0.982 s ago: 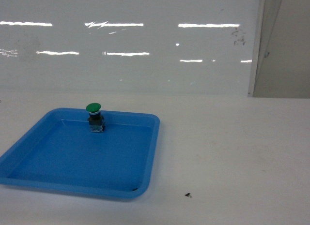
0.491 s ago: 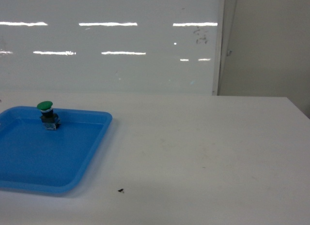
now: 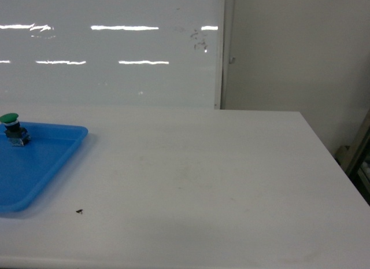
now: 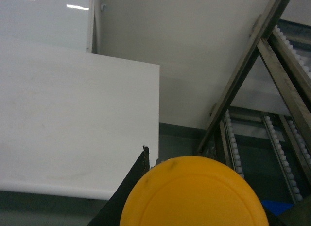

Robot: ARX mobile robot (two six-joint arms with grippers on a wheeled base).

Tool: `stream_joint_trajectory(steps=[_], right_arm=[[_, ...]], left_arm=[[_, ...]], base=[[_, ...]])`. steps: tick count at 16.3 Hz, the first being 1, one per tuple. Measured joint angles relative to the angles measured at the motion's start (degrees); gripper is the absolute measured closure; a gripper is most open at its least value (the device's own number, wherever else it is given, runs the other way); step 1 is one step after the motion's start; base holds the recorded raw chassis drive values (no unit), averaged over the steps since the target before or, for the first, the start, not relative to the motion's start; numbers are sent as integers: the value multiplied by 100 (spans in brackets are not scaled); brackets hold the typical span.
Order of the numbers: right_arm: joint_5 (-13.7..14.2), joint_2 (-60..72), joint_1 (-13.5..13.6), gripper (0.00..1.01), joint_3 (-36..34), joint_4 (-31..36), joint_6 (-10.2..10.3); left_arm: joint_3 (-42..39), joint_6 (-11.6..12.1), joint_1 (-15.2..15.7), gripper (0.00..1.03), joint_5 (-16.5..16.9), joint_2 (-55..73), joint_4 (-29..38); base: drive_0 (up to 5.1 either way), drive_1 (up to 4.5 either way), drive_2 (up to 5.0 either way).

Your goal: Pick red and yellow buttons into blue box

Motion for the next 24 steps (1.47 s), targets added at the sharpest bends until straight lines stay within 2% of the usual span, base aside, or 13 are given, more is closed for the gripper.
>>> stream_joint_trajectory(steps=[10, 24], right_arm=[[2, -2, 0, 75, 0, -22, 0], [0, -2, 0, 75, 0, -15, 0]], left_arm=[[0, 0, 0, 74, 0, -20, -20], [0, 0, 0, 75, 0, -11, -7]], base=[[437, -426, -45], [503, -243, -243]])
